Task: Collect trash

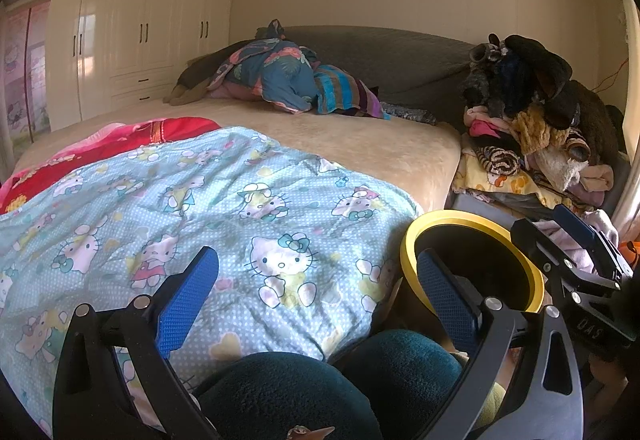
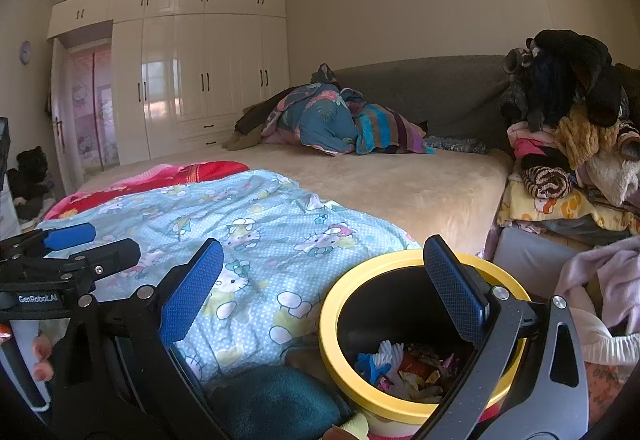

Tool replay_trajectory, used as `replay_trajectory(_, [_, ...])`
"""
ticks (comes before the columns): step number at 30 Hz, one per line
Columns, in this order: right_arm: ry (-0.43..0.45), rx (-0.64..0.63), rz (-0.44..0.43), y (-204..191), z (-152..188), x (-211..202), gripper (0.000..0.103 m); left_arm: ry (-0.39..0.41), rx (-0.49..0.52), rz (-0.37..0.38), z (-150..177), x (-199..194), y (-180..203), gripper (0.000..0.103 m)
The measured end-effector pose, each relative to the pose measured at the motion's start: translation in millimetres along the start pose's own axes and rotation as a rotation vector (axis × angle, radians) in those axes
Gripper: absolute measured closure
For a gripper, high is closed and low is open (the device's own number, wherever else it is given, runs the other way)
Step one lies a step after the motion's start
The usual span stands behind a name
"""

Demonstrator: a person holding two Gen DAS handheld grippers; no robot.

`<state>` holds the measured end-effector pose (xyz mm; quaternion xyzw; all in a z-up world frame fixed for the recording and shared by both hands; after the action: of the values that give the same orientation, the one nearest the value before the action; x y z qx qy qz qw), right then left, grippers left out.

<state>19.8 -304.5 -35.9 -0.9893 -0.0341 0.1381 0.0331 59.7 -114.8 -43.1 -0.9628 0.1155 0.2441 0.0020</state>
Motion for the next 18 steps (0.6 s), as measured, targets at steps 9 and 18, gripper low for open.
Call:
replay_trajectory(9, [-0.001,-0.001,0.000,0.0,0.8,0.2,0.011,-0.003,-0.005,-0.003,1.1,1.4,-1.2,0.006])
replay_trajectory(18, [-0.002,-0.001,-0.003,0.7,0.4,1.4,0.011,-0.004,-0.006,-0.016,2.9,2.9,-4.0,0.006])
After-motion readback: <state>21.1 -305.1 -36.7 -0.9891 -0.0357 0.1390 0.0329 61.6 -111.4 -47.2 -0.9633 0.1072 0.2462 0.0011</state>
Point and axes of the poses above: each gripper's, at about its wrist camera, not at the fingertips, and x roughly the way its jaws point, y to its right, z to its underside, the point moved 7 cm from there along x, roughly the way its jaws point, and after that the axes turned 1 degree about x, right-handed, at the moved point
